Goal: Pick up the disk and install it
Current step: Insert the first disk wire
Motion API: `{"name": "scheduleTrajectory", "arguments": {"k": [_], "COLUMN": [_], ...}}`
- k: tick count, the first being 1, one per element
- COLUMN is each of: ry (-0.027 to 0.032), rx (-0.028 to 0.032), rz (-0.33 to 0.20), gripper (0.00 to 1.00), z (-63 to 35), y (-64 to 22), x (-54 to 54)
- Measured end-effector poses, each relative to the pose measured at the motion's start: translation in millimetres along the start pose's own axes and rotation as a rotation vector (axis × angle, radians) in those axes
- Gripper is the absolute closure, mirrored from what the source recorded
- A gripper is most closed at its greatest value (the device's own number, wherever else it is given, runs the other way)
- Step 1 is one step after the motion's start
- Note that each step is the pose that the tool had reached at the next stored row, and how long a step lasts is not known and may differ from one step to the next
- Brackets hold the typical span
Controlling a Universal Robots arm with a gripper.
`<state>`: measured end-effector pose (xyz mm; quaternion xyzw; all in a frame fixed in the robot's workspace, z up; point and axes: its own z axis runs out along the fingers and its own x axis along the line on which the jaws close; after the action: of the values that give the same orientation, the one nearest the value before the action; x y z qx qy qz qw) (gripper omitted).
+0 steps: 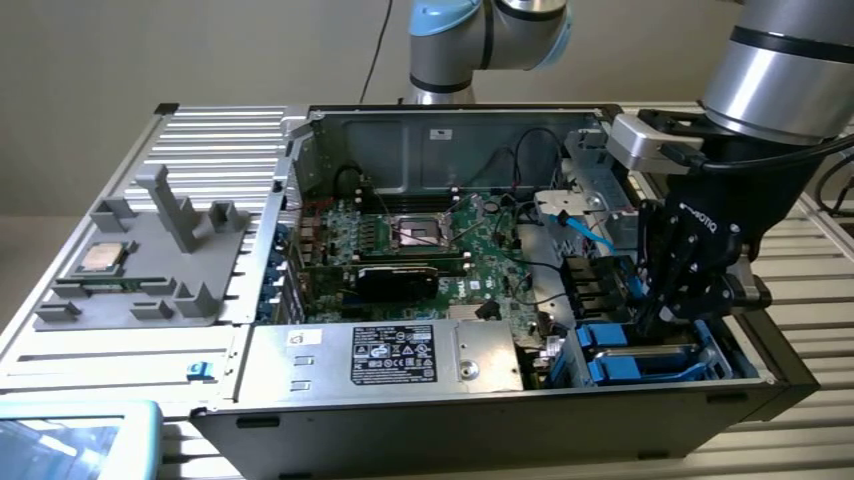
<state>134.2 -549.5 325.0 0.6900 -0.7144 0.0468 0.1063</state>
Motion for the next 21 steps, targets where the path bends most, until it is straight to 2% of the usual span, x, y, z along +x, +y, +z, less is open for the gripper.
{"name": "scheduleTrajectory", "arguments": {"k": [12, 13, 14, 16, 18, 21], "ry": [-0.0004, -0.0006, -0.0003, 0.0, 0.0005, 0.0039], "rx": [0.0006, 0.0003, 0.0, 0.0, 0.0, 0.0001], "rz": [0.0, 0.0, 0.0, 0.0, 0.0, 0.001], "gripper": [0.84, 0.82, 0.75, 0.75, 0.75, 0.75], "z": [0.2, 0.0, -0.4, -1.7, -5.0, -15.2], "y": [-0.1, -0.1, 0.0, 0.1, 0.4, 1.0], "x": [-0.1, 0.0, 0.1, 0.4, 1.1, 3.3]}}
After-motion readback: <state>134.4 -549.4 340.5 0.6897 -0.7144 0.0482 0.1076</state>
